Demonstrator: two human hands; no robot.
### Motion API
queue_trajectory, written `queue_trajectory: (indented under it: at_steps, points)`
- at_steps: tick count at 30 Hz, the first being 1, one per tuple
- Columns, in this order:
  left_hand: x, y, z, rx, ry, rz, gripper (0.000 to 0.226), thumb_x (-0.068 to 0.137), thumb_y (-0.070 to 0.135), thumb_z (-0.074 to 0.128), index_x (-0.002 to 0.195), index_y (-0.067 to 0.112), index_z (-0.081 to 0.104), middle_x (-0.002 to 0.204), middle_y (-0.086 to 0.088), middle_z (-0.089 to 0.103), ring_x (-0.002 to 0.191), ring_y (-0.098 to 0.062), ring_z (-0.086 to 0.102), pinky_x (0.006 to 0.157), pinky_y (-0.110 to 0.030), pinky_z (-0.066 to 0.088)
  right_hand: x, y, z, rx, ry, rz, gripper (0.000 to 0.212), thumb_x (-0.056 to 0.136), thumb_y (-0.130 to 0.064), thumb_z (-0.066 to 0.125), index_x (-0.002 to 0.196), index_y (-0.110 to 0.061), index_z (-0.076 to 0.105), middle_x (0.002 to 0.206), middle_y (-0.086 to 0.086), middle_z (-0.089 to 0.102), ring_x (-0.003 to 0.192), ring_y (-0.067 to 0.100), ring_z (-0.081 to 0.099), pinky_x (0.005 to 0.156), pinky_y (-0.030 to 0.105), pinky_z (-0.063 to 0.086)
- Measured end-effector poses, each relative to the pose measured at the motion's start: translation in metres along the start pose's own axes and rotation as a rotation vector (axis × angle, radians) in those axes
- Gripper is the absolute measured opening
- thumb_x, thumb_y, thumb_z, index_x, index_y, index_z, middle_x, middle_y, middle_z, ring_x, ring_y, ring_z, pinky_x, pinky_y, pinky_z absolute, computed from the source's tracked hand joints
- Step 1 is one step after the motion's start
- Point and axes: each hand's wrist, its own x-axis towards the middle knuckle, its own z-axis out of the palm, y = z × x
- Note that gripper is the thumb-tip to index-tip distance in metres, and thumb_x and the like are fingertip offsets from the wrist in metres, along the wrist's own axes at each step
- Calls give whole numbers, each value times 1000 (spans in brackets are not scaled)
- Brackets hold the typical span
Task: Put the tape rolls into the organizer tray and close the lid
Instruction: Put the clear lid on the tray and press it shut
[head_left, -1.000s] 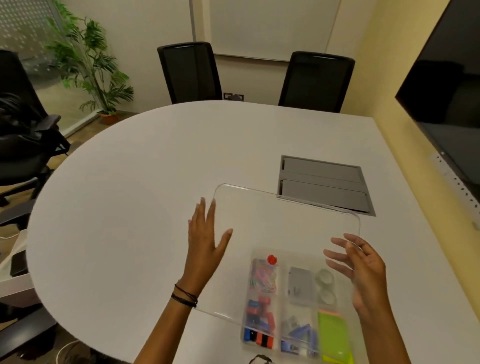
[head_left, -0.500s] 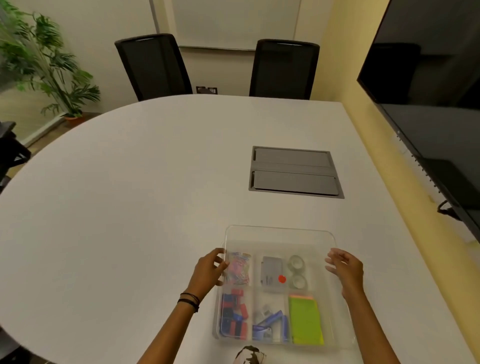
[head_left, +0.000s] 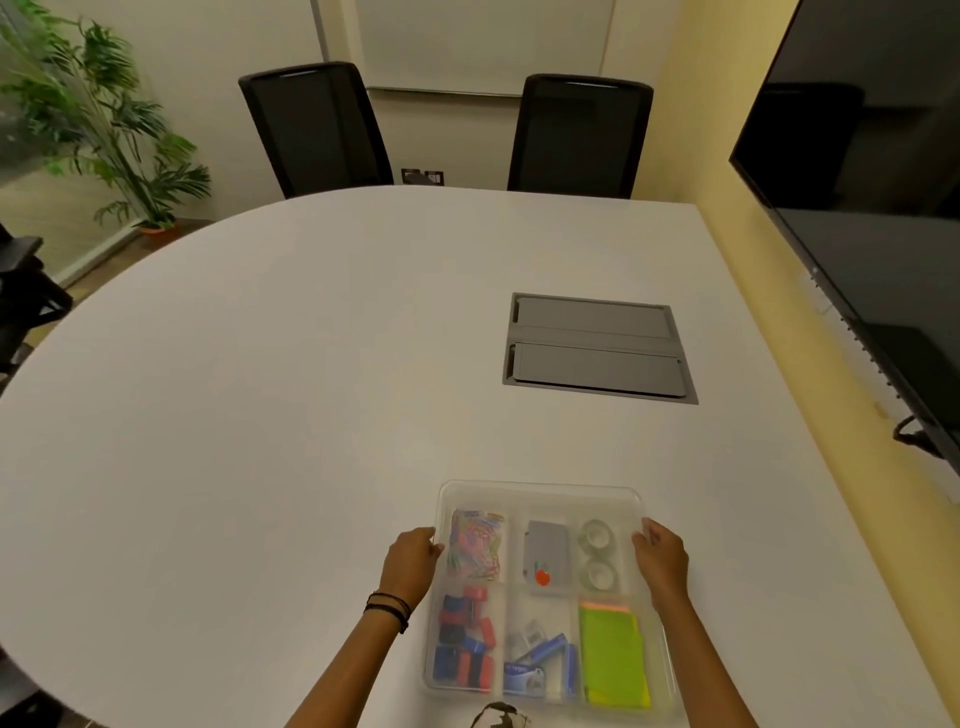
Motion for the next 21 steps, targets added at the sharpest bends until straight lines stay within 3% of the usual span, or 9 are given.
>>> queue_trajectory:
  at_steps: [2, 5, 7, 9, 12, 15, 19, 21]
  points:
    - [3, -3, 3, -15, -14, -3, 41, 96, 18, 49, 133, 2, 46, 126, -16, 58, 109, -27, 58, 86, -32, 52, 1, 3, 1, -14, -17, 1, 27, 80, -13, 53, 102, 0, 60, 111, 16, 62, 102, 24, 55, 91, 33, 41]
    - [7, -6, 5, -39, -16, -13, 40, 95, 18, 50, 132, 3, 48, 124, -16, 59, 107, -27, 59, 85, -33, 53, 4, 9, 1, -48, 2, 7, 28, 85, -3, 51, 111, 3, 58, 115, 21, 61, 109, 31, 56, 93, 34, 41]
    - [10, -8, 5, -43, -25, -20, 39, 94, 18, 51, 130, 3, 49, 122, -16, 60, 105, -26, 61, 85, -33, 53, 7, 14, 2, -79, -12, 13, 17, 86, -3, 50, 100, 3, 58, 104, 16, 60, 99, 27, 56, 85, 29, 38]
    - [13, -9, 5, -27, -42, -25, 38, 94, 18, 52, 129, 3, 51, 118, -15, 62, 101, -26, 62, 83, -32, 53, 7, 16, 2, -86, -14, 12, 21, 86, -2, 50, 104, 4, 58, 102, 10, 57, 97, 24, 53, 85, 30, 39]
    - [15, -11, 7, -17, -63, -31, 37, 94, 18, 52, 129, 3, 51, 116, -16, 63, 97, -26, 64, 83, -32, 53, 2, 13, 1, -90, 6, 5, 27, 87, -1, 51, 114, 1, 56, 117, 17, 59, 113, 30, 53, 98, 37, 40]
    - [16, -13, 8, -22, -68, -32, 37, 94, 17, 52, 129, 3, 50, 115, -16, 63, 97, -26, 64, 83, -33, 53, -1, 11, 1, -95, 21, 1, 39, 88, -1, 49, 126, 3, 46, 134, 21, 50, 125, 35, 46, 107, 43, 36]
    - [15, -13, 7, -28, -84, -27, 37, 95, 17, 50, 130, 4, 49, 112, -16, 64, 95, -26, 64, 80, -32, 54, -4, 14, 1, -117, 7, -5, 40, 88, -1, 49, 127, 2, 45, 135, 22, 49, 124, 36, 46, 106, 43, 36]
    - [14, -14, 6, -45, -102, -29, 35, 95, 17, 49, 128, 6, 50, 101, -12, 66, 80, -23, 66, 70, -29, 56, -3, 17, 0, -127, 5, -1, 37, 87, -3, 50, 124, 2, 49, 129, 22, 54, 120, 37, 49, 103, 45, 40]
